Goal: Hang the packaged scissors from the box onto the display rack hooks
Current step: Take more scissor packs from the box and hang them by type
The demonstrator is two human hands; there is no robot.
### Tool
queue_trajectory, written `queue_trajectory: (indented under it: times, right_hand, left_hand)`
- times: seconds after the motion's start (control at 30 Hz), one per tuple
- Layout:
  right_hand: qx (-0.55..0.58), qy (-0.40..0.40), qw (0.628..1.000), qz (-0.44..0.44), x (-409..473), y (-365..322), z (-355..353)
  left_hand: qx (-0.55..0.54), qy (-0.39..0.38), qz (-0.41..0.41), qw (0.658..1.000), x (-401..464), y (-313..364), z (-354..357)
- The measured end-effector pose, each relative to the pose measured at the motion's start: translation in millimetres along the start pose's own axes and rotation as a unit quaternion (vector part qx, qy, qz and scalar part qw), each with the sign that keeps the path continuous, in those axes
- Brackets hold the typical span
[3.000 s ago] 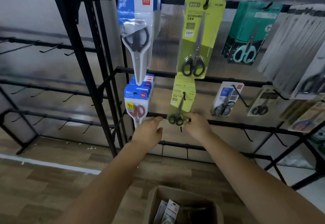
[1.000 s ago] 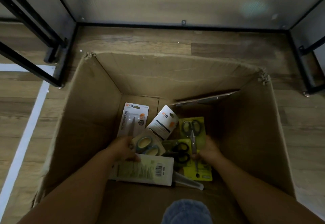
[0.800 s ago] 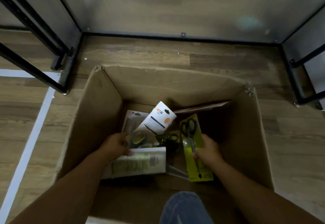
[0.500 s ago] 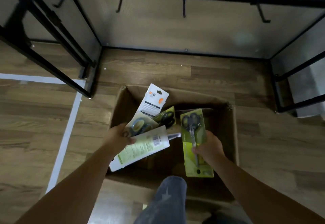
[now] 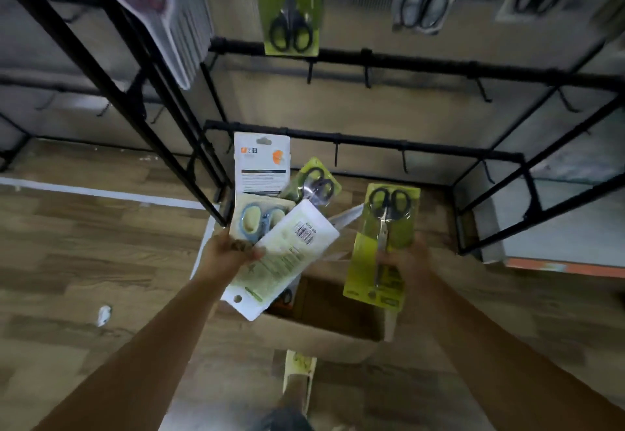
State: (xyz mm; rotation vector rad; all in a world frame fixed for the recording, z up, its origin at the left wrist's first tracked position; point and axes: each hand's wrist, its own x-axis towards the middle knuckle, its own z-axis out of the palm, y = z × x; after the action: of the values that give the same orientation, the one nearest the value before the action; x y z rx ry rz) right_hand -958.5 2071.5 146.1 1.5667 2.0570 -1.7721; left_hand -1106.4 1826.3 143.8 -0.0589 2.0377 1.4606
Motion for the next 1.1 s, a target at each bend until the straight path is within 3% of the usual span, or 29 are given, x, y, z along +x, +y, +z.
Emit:
queue_trajectory:
  times: [0.07,0.17,0.4,0.6,0.8,1.0,1.1]
  right_hand:
    - [-0.004,0.014,0.999,-0.031,-30,-32,-18]
    - [0.102,0.02,0.991,-0.081,-82,-72,-41]
    - [0.351,-0.097,0.925,-0.11,-166,-148,-84]
    - [0.457,-0.17,0.866,-0.108,-208,-198,-76]
    - [0.45,-0.186,0.864,-0.132,-224,-227,-44]
    - [0.3,-0.091,0.935,-0.164,-213,-255,6]
    - [0.234,-0.082,0.936,-0.251,-208,-269,28]
  left_hand:
    - [-0.031,0.022,0.027,0.999,-37,29,-7]
    - [-0.069,0.021,0.063,0.995,-87,64,-16]
    - [-0.152,0.058,0.128,0.978,-161,123,-35]
    - [-0.254,0.071,0.128,0.956,-197,152,-28]
    - [-0.324,0.07,0.136,0.934,-196,169,-24]
    - [-0.394,0.046,0.117,0.911,-167,197,-40]
    - [-0.406,0.039,0.119,0.905,-147,212,-60]
